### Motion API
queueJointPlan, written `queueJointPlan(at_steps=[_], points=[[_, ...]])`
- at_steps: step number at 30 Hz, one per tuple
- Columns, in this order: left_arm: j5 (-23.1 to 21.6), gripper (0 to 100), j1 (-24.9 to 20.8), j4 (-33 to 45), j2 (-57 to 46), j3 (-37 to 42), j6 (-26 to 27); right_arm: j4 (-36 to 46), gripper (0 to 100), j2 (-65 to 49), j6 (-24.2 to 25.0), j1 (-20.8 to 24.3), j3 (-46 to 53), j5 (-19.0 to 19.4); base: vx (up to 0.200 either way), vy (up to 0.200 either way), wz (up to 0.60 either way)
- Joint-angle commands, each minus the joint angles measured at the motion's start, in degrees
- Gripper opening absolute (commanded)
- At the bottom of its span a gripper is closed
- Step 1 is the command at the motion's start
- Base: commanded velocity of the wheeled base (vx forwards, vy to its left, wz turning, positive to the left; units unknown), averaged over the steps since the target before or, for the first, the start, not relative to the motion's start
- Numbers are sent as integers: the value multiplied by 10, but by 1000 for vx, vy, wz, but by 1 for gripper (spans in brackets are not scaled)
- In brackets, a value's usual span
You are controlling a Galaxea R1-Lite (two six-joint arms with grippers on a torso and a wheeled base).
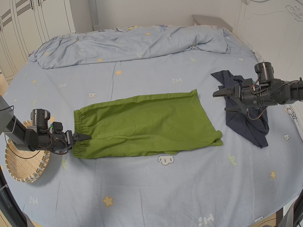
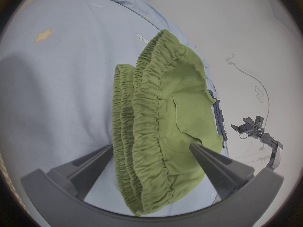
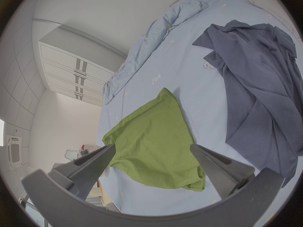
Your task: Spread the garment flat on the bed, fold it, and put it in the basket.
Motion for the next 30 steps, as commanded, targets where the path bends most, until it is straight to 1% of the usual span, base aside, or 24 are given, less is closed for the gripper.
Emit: queueJointPlan(at_steps=[1,8,9,18,23,26,30], points=[[-1,100,-1,-1,21,-20,-14,0,100,1,0,-1,-1,0,0,0,0],[-4,100,-1,-1,31,-31,-23,0,100,2,0,-2,-1,0,0,0,0],[-4,0,-1,-1,31,-31,-22,0,100,2,0,-2,-1,0,0,0,0],[-3,0,2,-1,14,-24,-23,0,100,9,-2,-4,-3,0,0,0,0],[-4,0,5,-1,-24,-1,-23,6,100,32,-5,-2,-2,0,0,0,0],[-4,0,6,-1,-43,9,-23,27,100,44,-9,1,-1,0,0,0,0],[-5,0,10,-1,-52,14,-22,73,100,68,-55,2,0,0,0,0,0]])
